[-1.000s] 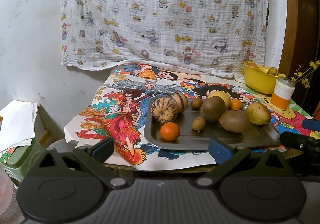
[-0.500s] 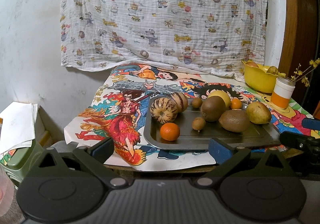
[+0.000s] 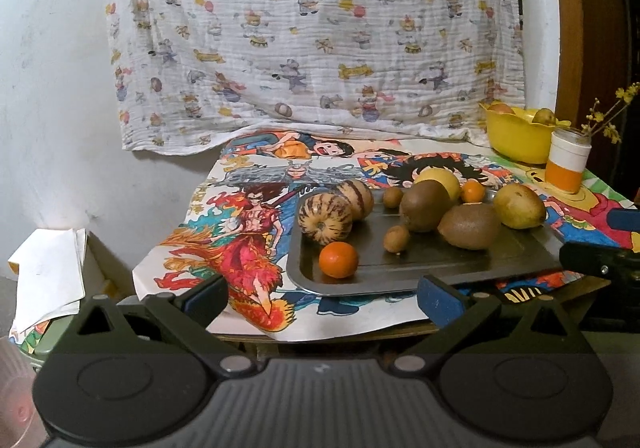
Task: Organize fruits
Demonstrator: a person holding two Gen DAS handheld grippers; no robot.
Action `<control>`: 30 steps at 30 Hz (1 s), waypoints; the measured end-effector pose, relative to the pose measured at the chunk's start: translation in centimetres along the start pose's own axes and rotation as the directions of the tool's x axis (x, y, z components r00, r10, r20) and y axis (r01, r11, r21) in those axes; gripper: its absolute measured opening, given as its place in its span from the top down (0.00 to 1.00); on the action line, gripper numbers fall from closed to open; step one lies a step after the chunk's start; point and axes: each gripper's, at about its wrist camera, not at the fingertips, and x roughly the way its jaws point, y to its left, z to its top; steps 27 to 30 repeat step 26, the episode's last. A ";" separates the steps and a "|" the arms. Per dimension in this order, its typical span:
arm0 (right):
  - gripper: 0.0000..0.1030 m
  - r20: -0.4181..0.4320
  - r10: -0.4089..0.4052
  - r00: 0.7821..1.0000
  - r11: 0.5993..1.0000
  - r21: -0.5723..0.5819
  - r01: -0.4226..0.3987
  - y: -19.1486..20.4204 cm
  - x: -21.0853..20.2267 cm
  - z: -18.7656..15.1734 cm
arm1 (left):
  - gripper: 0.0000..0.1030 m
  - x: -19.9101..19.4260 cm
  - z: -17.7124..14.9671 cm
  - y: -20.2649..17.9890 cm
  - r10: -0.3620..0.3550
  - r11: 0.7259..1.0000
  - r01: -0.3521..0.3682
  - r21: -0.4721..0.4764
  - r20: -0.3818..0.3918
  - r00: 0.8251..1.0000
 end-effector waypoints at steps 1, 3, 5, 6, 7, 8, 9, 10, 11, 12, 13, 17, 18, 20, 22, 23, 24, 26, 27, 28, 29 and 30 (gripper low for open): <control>0.01 -0.001 0.001 1.000 1.000 -0.003 -0.001 0.0 0.0 0.0 | 0.01 0.0 0.0 0.0 -0.001 1.000 0.001 -0.002 0.001 1.000; 0.01 0.000 0.001 1.000 1.000 -0.005 -0.001 0.0 0.0 0.0 | 0.01 0.0 0.0 0.1 -0.002 1.000 0.002 -0.007 0.000 1.000; 0.01 0.001 0.000 1.000 1.000 -0.003 0.000 0.1 0.0 0.0 | 0.01 0.0 0.0 0.2 -0.006 1.000 0.006 -0.014 -0.001 1.000; 0.01 0.004 0.000 1.000 1.000 -0.007 0.000 0.1 0.0 0.0 | 0.01 0.0 0.0 0.3 -0.008 1.000 0.008 -0.017 -0.002 1.000; 0.01 0.005 0.001 1.000 1.000 -0.011 0.000 0.2 -0.1 0.0 | 0.01 0.0 0.0 0.3 -0.008 1.000 0.008 -0.018 -0.003 1.000; 0.01 0.007 0.001 1.000 1.000 -0.015 -0.001 0.2 -0.1 0.0 | 0.01 0.0 0.0 0.3 -0.008 1.000 0.008 -0.018 -0.003 1.000; 0.01 0.008 0.001 1.000 1.000 -0.020 -0.001 0.2 -0.1 0.1 | 0.01 0.0 -0.1 0.4 -0.009 1.000 0.009 -0.019 -0.003 1.000; 0.01 0.007 0.001 1.000 1.000 -0.025 -0.001 0.2 -0.1 0.1 | 0.01 -0.1 -0.1 0.4 -0.009 1.000 0.009 -0.019 -0.003 1.000; 0.01 0.007 0.002 1.000 1.000 -0.028 -0.002 0.2 -0.1 0.1 | 0.01 -0.1 -0.1 0.4 -0.008 1.000 0.008 -0.019 -0.003 1.000; 0.01 0.008 0.004 1.000 1.000 -0.030 -0.003 0.1 -0.1 0.1 | 0.01 -0.1 -0.1 0.4 -0.009 1.000 0.009 -0.019 -0.002 1.000; 0.01 0.009 0.005 1.000 0.999 -0.033 -0.005 0.2 -0.1 0.1 | 0.01 -0.1 -0.1 0.4 -0.009 1.000 0.009 -0.019 -0.002 1.000; 0.01 0.011 0.005 1.000 0.999 -0.039 -0.005 0.2 -0.2 0.0 | 0.01 -0.1 0.0 0.4 -0.011 1.000 0.011 -0.022 -0.003 1.000; 0.01 0.010 0.005 1.000 0.999 -0.039 -0.004 0.1 -0.2 0.0 | 0.01 -0.1 0.0 0.4 -0.015 1.000 0.014 -0.023 -0.004 1.000; 0.01 0.009 0.006 1.000 0.999 -0.038 -0.006 0.1 -0.2 0.0 | 0.01 -0.1 -0.1 0.4 -0.020 0.999 0.020 -0.028 -0.005 1.000; 0.01 0.009 0.006 1.000 0.999 -0.040 -0.006 0.2 -0.2 0.0 | 0.01 -0.2 -0.2 0.4 -0.025 0.999 0.025 -0.032 -0.002 1.000; 0.01 0.010 0.006 1.000 0.999 -0.040 -0.005 0.2 -0.2 0.0 | 0.01 -0.2 -0.2 0.4 -0.026 0.999 0.026 -0.034 0.001 1.000; 0.01 0.010 0.006 1.000 0.999 -0.039 -0.006 0.2 -0.2 0.0 | 0.01 -0.3 -0.2 0.4 -0.024 0.999 0.025 -0.036 0.003 1.000; 0.01 0.010 0.006 1.000 0.999 -0.039 -0.006 0.1 -0.2 0.0 | 0.01 -0.3 -0.2 0.3 -0.022 0.999 0.022 -0.036 0.003 1.000; 0.01 0.010 0.006 1.000 0.999 -0.039 -0.006 0.1 -0.2 0.0 | 0.01 -0.3 -0.2 0.3 -0.022 0.999 0.022 -0.036 0.003 1.000; 0.01 0.010 0.006 1.000 0.999 -0.039 -0.006 0.1 -0.2 0.0 | 0.01 -0.3 -0.2 0.3 -0.022 0.999 0.022 -0.036 0.003 1.000; 0.01 0.010 0.006 1.000 0.999 -0.039 -0.006 0.1 -0.2 0.0 | 0.01 -0.3 -0.2 0.3 -0.022 0.999 0.022 -0.036 0.003 1.000; 0.01 0.010 0.006 1.000 0.999 -0.039 -0.006 0.1 -0.2 0.0 | 0.01 -0.3 -0.2 0.3 -0.022 0.999 0.022 -0.036 0.003 1.000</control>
